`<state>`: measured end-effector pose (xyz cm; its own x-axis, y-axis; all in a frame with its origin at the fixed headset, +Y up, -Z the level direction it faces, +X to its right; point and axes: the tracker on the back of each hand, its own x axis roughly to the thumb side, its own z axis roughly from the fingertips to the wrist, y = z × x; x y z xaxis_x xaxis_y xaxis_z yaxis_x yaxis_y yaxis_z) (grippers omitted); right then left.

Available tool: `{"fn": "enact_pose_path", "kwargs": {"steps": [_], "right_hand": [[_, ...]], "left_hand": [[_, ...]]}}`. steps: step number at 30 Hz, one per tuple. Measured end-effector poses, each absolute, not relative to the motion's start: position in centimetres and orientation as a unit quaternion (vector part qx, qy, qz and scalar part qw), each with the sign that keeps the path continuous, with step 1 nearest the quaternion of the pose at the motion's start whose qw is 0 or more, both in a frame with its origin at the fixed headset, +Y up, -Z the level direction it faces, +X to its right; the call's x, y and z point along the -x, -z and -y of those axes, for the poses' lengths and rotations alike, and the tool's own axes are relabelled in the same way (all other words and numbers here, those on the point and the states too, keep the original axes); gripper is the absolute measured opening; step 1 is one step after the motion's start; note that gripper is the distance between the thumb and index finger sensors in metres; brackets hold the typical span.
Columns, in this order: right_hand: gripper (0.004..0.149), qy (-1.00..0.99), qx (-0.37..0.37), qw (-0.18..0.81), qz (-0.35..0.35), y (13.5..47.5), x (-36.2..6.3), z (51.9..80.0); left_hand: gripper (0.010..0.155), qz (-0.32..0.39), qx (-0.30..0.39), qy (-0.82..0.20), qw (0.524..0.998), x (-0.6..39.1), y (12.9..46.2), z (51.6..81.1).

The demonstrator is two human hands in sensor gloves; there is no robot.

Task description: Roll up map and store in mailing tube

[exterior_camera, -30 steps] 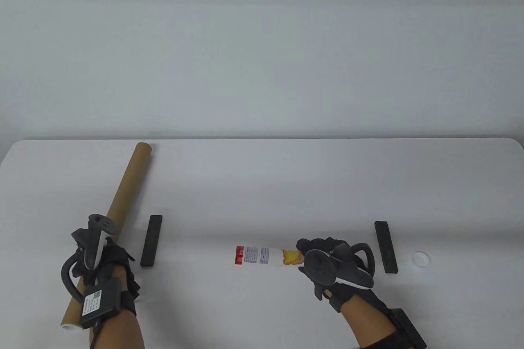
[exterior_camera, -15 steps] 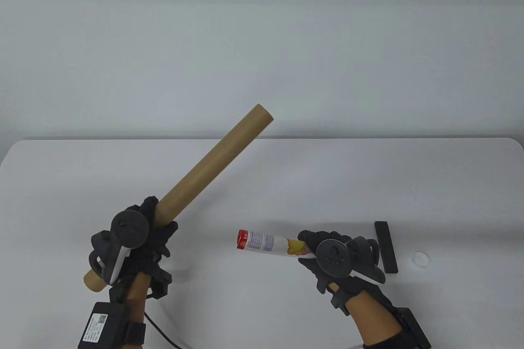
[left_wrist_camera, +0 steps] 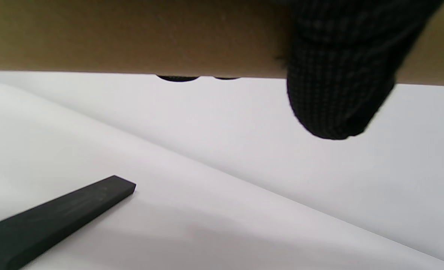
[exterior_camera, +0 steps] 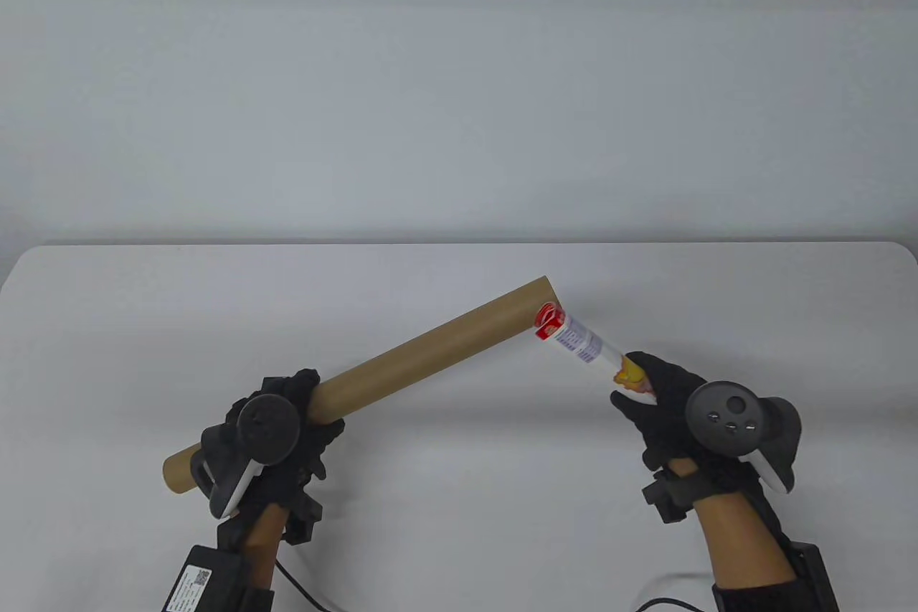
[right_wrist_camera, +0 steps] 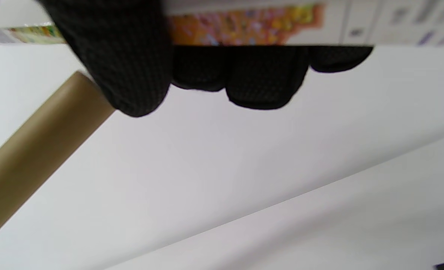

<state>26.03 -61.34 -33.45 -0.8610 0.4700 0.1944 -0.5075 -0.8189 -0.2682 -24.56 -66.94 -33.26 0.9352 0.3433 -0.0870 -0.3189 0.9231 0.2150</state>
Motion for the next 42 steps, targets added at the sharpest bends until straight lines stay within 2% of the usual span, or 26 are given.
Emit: {"fn": "enact_pose_path", "kwargs": {"steps": [6, 13, 18, 21, 24, 26, 28, 29, 32, 34, 36, 39, 42], "right_hand": [[0.056, -0.97, 0.0, 0.209, 0.123, 34.5, -28.9, 62.5], [0.054, -0.984, -0.027, 0.15, 0.091, 34.7, -28.2, 64.0], [0.052, -0.991, -0.099, 0.047, 0.083, 34.5, -28.0, 64.3], [0.052, -0.979, -0.172, -0.025, 0.106, 33.9, -26.4, 64.5], [0.053, -0.966, -0.21, -0.039, 0.143, 33.5, -23.8, 64.4], [0.058, -0.96, -0.226, -0.037, 0.162, 33.3, -22.4, 64.2], [0.075, -0.952, -0.244, -0.042, 0.179, 32.9, -20.9, 63.9], [0.092, -0.95, -0.263, 0.0, 0.166, 32.9, -19.9, 63.6], [0.105, -0.944, -0.284, 0.031, 0.162, 32.8, -19.0, 63.4], [0.106, -0.941, -0.296, 0.1, 0.128, 33.0, -19.1, 63.7], [0.103, -0.925, -0.295, 0.188, 0.151, 33.1, -20.0, 63.7], [0.093, -0.897, -0.243, 0.295, 0.224, 32.9, -22.8, 63.3], [0.088, -0.877, -0.188, 0.384, 0.22, 33.7, -25.9, 64.1]], "left_hand": [[0.074, -0.046, -0.117, -0.145, 0.981, 24.2, 32.8, 66.4], [0.074, -0.041, -0.149, -0.107, 0.982, 23.4, 32.3, 65.7], [0.075, -0.041, -0.14, -0.085, 0.986, 24.3, 32.4, 65.7], [0.075, -0.014, -0.132, -0.052, 0.99, 23.7, 32.6, 65.9], [0.075, 0.004, -0.117, -0.043, 0.992, 22.6, 32.8, 66.2], [0.074, 0.011, -0.107, -0.045, 0.993, 21.9, 32.8, 66.2], [0.074, 0.008, -0.104, -0.045, 0.993, 21.6, 32.7, 66.1], [0.074, 0.012, -0.098, -0.045, 0.994, 21.5, 32.6, 66.1], [0.073, 0.005, -0.1, -0.054, 0.993, 21.9, 32.5, 66.1], [0.073, 0.003, -0.092, -0.047, 0.995, 22.1, 32.6, 66.3], [0.073, -0.005, -0.093, -0.045, 0.995, 22.3, 32.7, 66.6], [0.073, -0.013, -0.086, -0.054, 0.995, 22.9, 33.1, 67.0], [0.073, -0.016, -0.075, -0.063, 0.995, 23.5, 33.4, 67.4]]}}
